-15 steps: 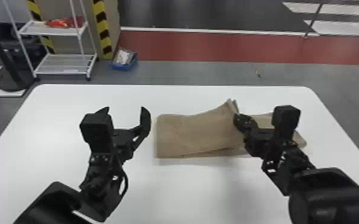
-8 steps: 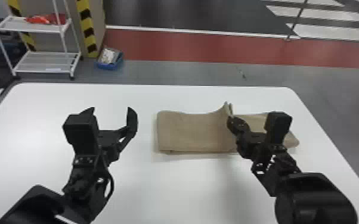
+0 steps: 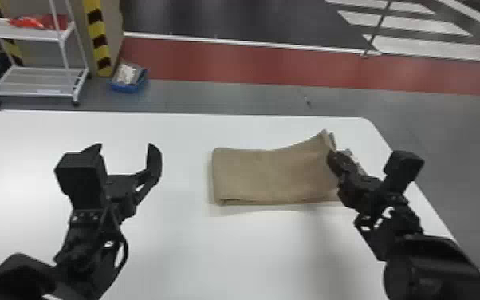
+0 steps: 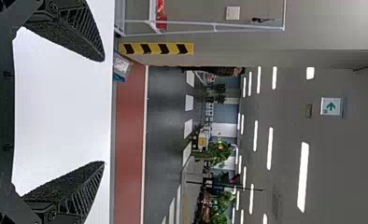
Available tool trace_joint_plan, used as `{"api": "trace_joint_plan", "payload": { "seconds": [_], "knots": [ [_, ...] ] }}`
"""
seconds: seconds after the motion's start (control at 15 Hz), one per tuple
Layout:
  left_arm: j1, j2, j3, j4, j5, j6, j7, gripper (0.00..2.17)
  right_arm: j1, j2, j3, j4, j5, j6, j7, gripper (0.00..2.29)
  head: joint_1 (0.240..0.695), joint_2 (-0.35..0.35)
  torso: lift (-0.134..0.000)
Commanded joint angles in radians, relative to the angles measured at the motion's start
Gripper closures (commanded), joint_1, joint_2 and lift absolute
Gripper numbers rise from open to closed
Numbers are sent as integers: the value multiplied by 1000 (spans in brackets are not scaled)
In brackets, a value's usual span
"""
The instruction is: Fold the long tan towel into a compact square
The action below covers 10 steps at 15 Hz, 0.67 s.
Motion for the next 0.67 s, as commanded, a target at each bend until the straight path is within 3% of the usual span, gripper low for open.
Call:
{"api": "trace_joint_plan", "payload": {
  "seconds": [0.0, 0.13, 0.47, 0.6],
  "knots": [
    [-2, -3, -4, 3, -1, 3, 0, 107, -46, -8, 45, 134, 16, -101, 1, 1325, 695, -202, -124],
    [2, 0, 0, 0, -1, 9, 1, 107, -50, -8, 43, 148, 9, -122, 12, 1325, 695, -200, -124],
    [-1, -4, 0, 2, -6, 15, 1, 107, -7, -24, -62, 6, -62, -104, 15, 1325, 695, -210, -124],
    [-1, -6, -3, 2, -7, 21, 1, 107, -26, -67, -87, 44, -82, -95, 15, 1325, 695, -229, -124]
  ]
}}
